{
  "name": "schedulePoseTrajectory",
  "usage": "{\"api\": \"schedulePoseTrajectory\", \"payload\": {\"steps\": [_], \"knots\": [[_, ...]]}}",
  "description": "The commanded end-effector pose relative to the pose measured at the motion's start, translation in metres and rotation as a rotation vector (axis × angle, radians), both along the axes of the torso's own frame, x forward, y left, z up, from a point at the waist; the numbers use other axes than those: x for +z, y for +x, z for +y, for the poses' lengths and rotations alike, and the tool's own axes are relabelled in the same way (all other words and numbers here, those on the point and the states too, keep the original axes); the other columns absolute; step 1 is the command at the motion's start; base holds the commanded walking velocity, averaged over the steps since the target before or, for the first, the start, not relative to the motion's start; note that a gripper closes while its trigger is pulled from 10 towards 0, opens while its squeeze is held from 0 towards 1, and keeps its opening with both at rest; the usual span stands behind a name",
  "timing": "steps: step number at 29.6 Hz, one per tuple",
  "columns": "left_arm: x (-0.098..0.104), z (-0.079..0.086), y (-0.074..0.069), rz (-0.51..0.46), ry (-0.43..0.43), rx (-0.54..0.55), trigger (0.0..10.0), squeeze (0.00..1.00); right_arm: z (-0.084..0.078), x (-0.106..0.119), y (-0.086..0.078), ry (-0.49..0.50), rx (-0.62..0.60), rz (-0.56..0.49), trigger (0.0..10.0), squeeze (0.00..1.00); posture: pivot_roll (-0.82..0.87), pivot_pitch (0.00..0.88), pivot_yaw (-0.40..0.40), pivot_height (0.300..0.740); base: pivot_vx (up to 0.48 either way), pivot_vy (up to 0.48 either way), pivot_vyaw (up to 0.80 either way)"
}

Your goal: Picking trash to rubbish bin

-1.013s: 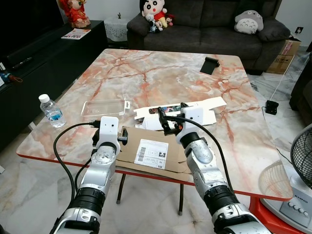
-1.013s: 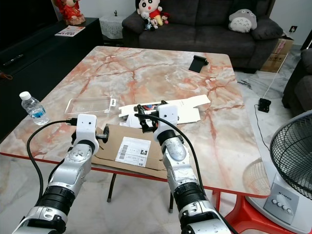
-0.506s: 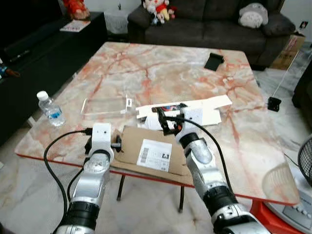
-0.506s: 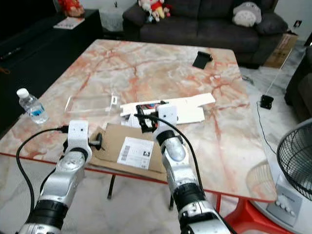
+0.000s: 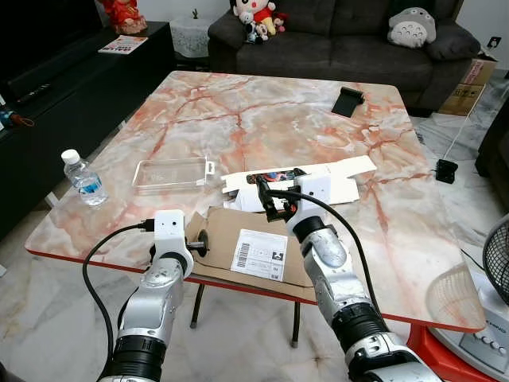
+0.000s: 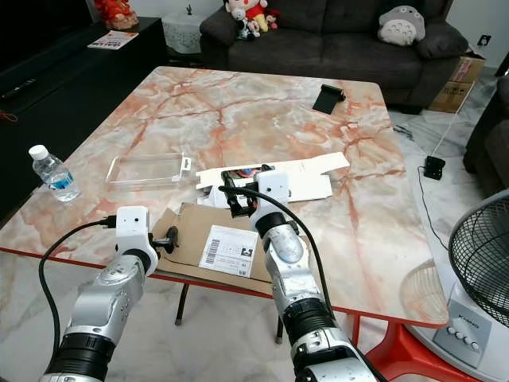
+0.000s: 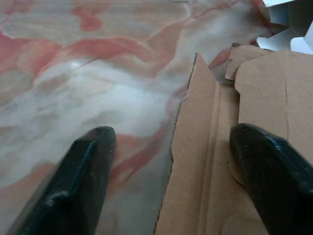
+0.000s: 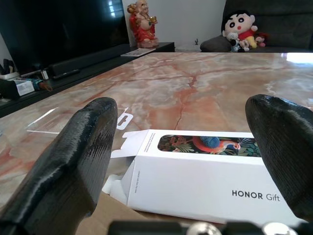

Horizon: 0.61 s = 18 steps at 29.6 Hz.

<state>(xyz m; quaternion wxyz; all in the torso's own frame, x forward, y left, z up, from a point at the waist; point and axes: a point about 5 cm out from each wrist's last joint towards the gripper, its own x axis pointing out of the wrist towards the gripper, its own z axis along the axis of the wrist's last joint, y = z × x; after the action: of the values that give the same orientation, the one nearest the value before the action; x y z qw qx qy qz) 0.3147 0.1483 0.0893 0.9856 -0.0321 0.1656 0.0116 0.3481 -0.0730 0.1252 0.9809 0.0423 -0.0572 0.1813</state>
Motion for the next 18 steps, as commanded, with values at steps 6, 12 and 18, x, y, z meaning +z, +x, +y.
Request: {"api": "schedulePoseTrajectory", "payload": {"steps": [6,12,18], "knots": [[0.0020,-0.0035,0.0017,0.004,-0.010,-0.024,0.0,0.00,0.0025,0.0004,0.0008,-0.006,0.012,0.008,10.0,0.00,0.01,0.047,-0.008,0.740,0.000,0.000,0.00],[0.0025,-0.0071,0.0020,0.002,-0.010,-0.046,0.0,0.00,0.0028,-0.0008,0.0006,-0.007,0.014,0.013,10.0,0.00,0.01,0.047,-0.008,0.740,0.000,0.000,0.00],[0.0036,-0.0092,0.0024,-0.003,-0.012,-0.057,0.0,0.00,0.0035,-0.0014,0.0001,-0.007,0.014,0.016,10.0,0.00,0.01,0.047,-0.004,0.740,0.000,0.000,0.00]]}}
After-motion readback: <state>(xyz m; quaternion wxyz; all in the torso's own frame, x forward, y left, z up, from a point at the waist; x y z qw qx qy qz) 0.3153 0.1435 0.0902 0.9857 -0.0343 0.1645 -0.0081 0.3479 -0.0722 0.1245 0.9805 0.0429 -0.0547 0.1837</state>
